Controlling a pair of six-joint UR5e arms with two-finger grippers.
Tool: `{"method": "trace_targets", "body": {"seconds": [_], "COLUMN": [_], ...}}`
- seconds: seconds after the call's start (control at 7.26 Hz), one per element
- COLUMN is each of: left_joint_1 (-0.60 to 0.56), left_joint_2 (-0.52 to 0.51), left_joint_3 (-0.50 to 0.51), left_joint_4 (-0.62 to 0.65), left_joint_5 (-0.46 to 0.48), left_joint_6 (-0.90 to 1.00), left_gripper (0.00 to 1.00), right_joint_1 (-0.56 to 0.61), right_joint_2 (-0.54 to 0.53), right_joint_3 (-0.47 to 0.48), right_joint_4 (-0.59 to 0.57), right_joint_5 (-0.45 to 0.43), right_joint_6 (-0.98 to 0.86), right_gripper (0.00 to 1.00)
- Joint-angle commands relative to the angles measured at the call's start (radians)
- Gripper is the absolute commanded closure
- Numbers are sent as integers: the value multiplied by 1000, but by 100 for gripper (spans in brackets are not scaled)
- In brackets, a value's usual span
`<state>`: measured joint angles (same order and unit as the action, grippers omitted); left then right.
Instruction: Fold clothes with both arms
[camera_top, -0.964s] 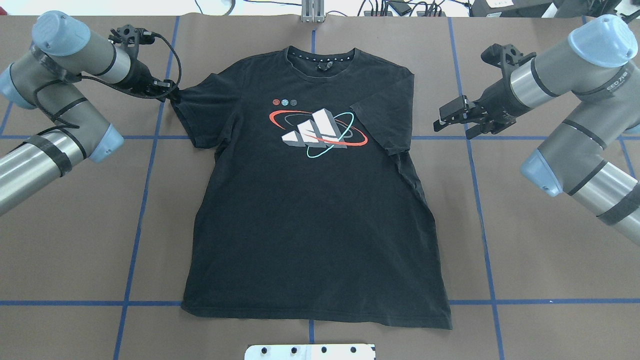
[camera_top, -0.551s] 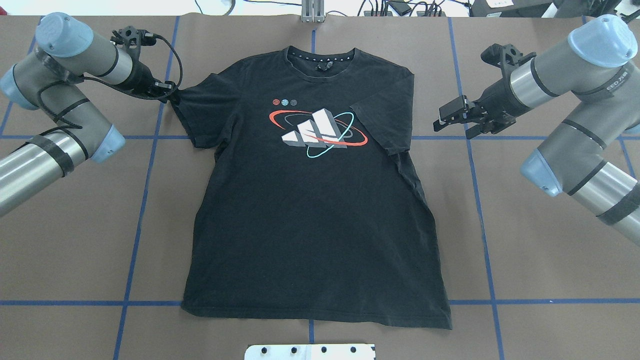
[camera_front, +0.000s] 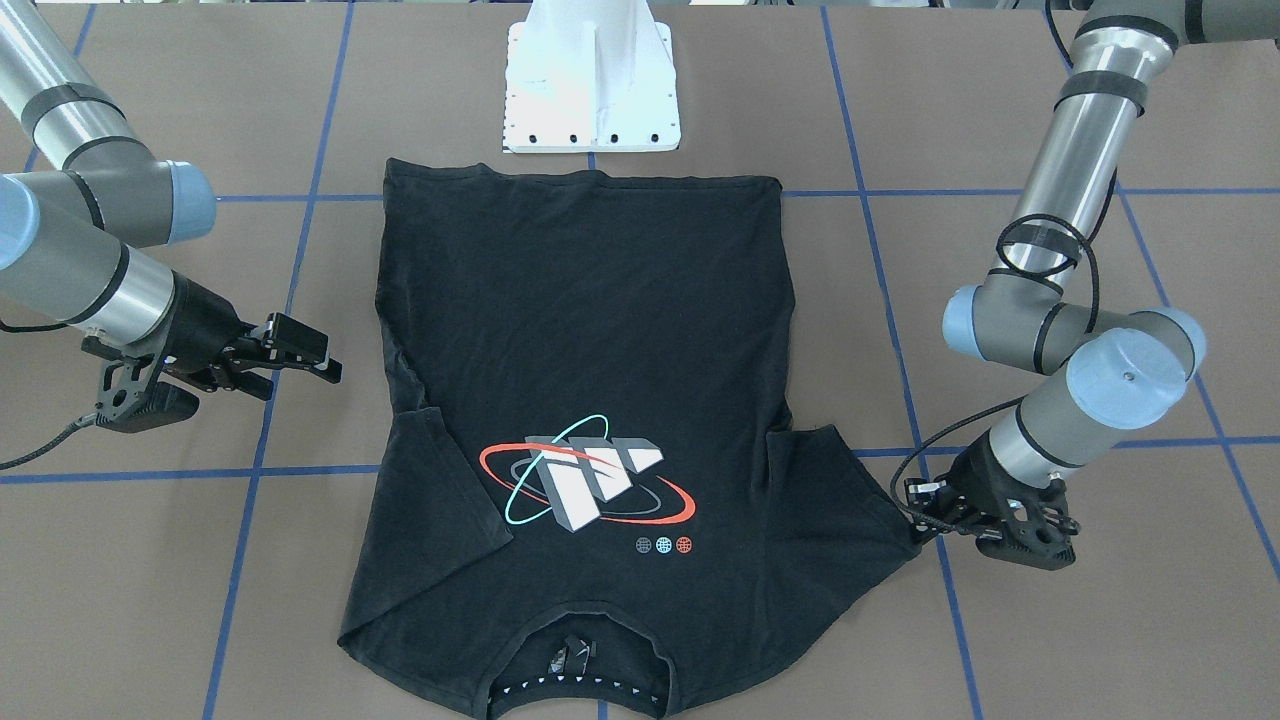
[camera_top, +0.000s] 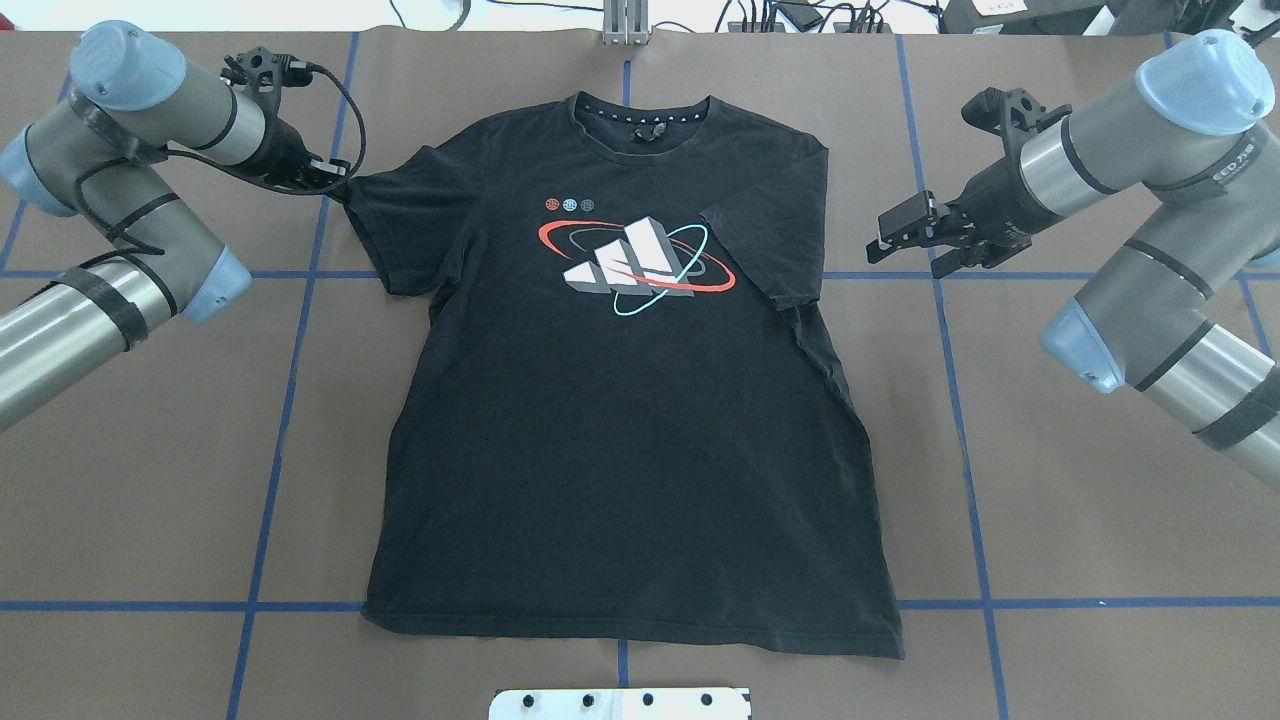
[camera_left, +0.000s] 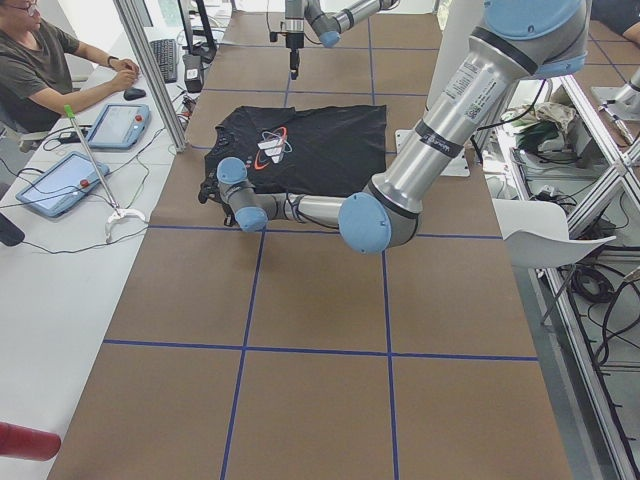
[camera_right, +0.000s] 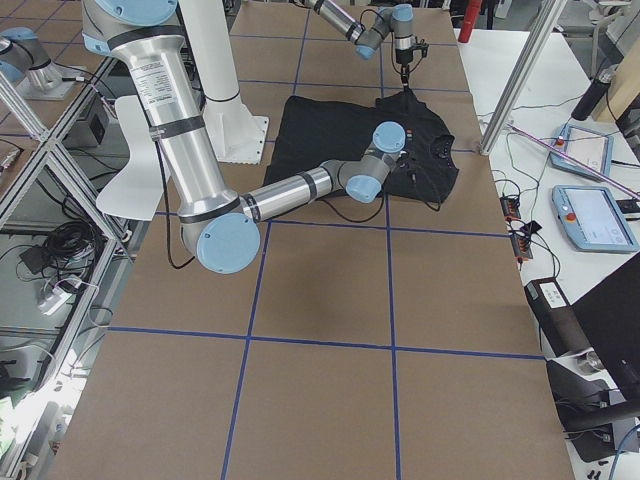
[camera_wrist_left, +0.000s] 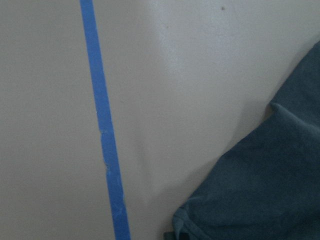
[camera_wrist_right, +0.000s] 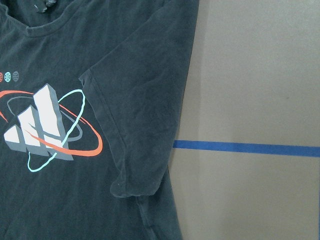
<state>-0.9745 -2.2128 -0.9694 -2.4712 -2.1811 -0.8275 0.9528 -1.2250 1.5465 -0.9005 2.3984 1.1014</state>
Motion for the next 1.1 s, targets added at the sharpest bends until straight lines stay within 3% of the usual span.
{"method": "trace_targets", "body": {"seconds": [0.0,0.14,0.28,0.69,0.96], "left_joint_1": [-18,-12,22,114,140], "left_joint_2": [1,-25,-71,-252,-271], "left_joint_3": [-216,-311,-296,-88,-25], "left_joint_4": [199,313,321,276,210], "left_joint_5": [-72,-71,-60,102,127], "left_joint_6": [-62,-146,-221,-306,-308], "left_gripper": [100,100,100,100,100], "right_joint_1": [1,1,3,7,7], "right_joint_2": [-1,-2,-1,-10,-24], "right_joint_3": [1,1,1,4,9], "right_joint_4": [0,0,2,2,2], "right_joint_5": [5,5,5,4,2], "right_joint_6": [-2,-2,-2,0,0], "right_gripper": [0,0,0,0,0]}}
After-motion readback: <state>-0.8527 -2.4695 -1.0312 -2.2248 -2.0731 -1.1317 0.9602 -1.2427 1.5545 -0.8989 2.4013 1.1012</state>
